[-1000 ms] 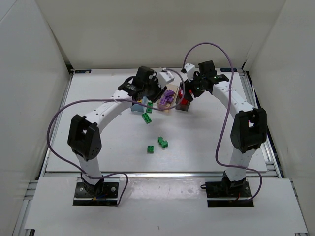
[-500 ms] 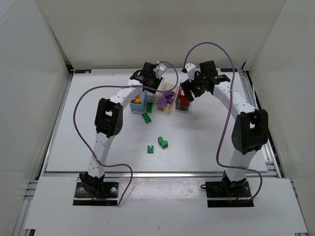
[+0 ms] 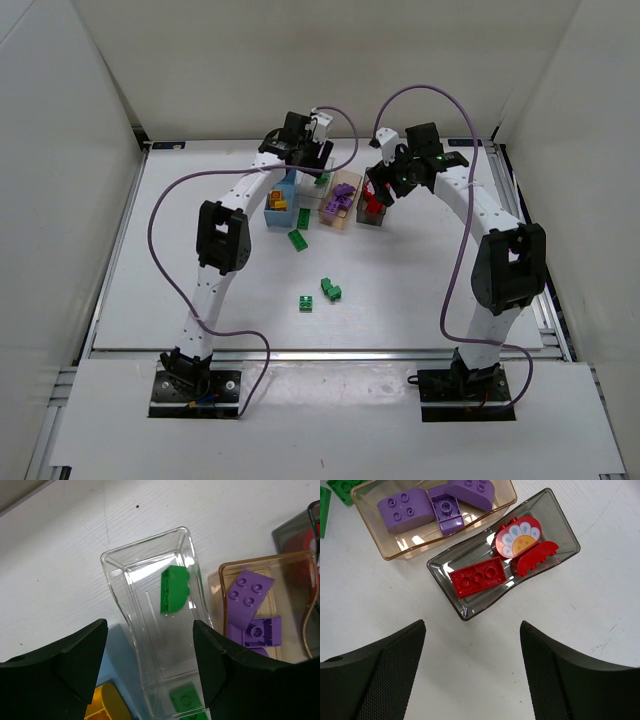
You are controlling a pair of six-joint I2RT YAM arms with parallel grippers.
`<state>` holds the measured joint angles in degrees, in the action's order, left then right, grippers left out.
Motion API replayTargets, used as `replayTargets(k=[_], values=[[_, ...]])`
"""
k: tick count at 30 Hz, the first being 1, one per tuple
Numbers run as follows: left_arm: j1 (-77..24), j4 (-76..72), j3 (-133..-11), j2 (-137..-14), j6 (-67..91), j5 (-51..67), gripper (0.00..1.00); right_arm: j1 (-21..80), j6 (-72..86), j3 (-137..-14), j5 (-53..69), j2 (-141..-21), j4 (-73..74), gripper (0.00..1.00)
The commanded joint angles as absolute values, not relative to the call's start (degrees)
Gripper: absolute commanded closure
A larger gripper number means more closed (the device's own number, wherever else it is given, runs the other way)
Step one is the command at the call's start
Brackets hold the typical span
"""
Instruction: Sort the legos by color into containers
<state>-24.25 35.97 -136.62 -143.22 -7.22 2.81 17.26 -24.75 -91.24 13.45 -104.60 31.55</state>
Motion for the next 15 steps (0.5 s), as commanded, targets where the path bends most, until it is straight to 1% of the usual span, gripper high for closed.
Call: replayTargets(k=[1,4,6,8,11,13,14,15], values=[[-24.61,35.42,-137.99,-137.99,-5.89,4.14,0.2,16.96,-26.01,-91.84,14.76,-103.8,31.2,0.21],[-24.08,33.93,-138.16,-134.75,-3.61,0.89,0.2,16.96,-30.31,-91.94,20.29,-103.45,34.09,0.26],[-22.77,33.66,-138.25,-131.6,-2.38,-1.56,0.19,17.05,-35.66,-90.88,25.28,-103.01,36.64,0.27],[-21.89,34.36,-137.82,-129.13,-1.76,-2.72,0.19,17.31,-42.32,-89.92,28.2,-101.96,42.78,0.28],[-19.17,36.38,-135.01,-123.94,-1.85,-6.48,0.14,19.06,-47.18,-89.22,33.21,-100.73,52.07,0.26],[-16.97,36.82,-132.12,-119.02,-2.02,-8.52,0.07,21.88,-47.37,-87.37,33.66,-98.62,53.69,0.26],[-15.92,37.0,-128.18,-117.44,-2.28,-9.31,0.04,23.1,-46.15,-85.62,33.58,-97.66,52.31,0.26],[-14.08,37.18,-126.4,-115.77,-2.37,-9.75,0.02,24.42,-45.79,-81.52,33.57,-95.12,51.34,0.26]])
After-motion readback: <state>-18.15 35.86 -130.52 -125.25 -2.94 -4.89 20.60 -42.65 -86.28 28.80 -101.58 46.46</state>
